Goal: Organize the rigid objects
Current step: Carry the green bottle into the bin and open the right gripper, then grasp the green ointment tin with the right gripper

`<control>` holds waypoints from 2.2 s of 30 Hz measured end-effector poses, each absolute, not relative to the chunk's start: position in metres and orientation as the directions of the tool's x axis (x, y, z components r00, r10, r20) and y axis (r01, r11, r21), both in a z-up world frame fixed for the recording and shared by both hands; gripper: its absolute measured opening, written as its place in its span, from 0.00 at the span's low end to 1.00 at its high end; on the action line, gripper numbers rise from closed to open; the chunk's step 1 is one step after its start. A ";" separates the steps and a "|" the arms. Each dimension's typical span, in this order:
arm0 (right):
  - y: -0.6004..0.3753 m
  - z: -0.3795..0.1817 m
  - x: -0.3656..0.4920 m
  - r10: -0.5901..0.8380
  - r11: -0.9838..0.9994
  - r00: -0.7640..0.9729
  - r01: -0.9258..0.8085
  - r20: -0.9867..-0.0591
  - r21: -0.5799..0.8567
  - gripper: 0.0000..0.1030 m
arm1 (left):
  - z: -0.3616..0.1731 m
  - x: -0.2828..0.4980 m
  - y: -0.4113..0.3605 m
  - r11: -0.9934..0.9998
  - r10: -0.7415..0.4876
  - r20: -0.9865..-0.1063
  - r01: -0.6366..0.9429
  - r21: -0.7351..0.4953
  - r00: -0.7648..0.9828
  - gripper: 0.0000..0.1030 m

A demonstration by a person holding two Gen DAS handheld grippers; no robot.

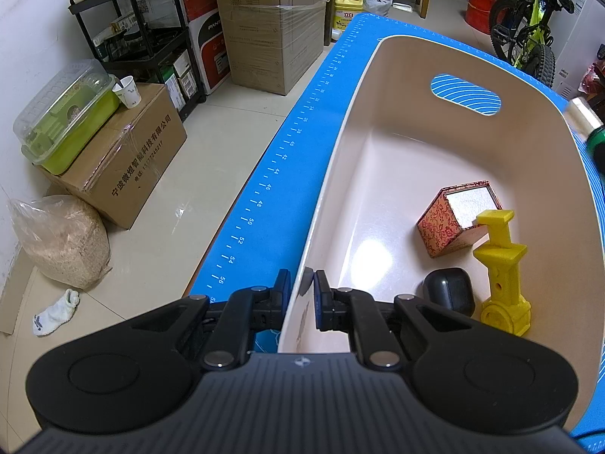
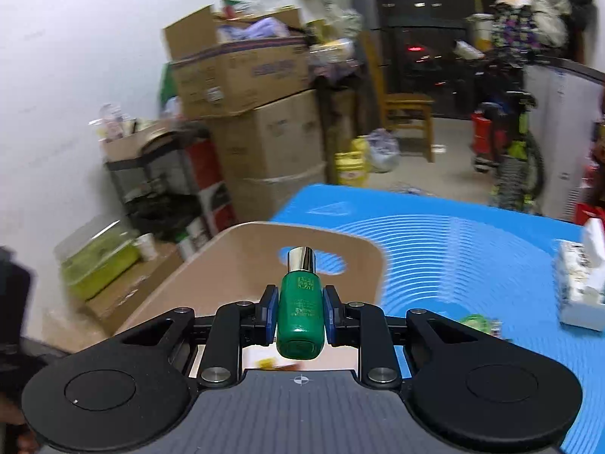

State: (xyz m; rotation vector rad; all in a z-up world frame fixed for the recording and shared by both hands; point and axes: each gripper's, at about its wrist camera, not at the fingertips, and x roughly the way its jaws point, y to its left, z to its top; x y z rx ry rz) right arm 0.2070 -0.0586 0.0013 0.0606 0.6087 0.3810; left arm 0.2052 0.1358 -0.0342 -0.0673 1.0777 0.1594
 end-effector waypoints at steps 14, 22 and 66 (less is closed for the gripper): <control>0.002 -0.040 0.198 0.409 0.860 0.516 -0.495 -0.753 0.128 0.33 | -0.034 0.205 0.135 0.986 0.096 -0.881 -0.163 0.022 0.463 0.14; 0.011 -0.072 0.201 0.333 0.881 0.421 -0.459 -0.844 0.119 0.33 | -0.034 0.205 0.135 0.986 0.096 -0.881 -0.163 0.022 0.463 0.14; -0.152 -0.090 0.288 -0.053 0.999 0.723 0.039 -0.689 -0.036 0.80 | -0.035 0.205 0.135 0.987 0.095 -0.881 -0.162 0.021 0.463 0.14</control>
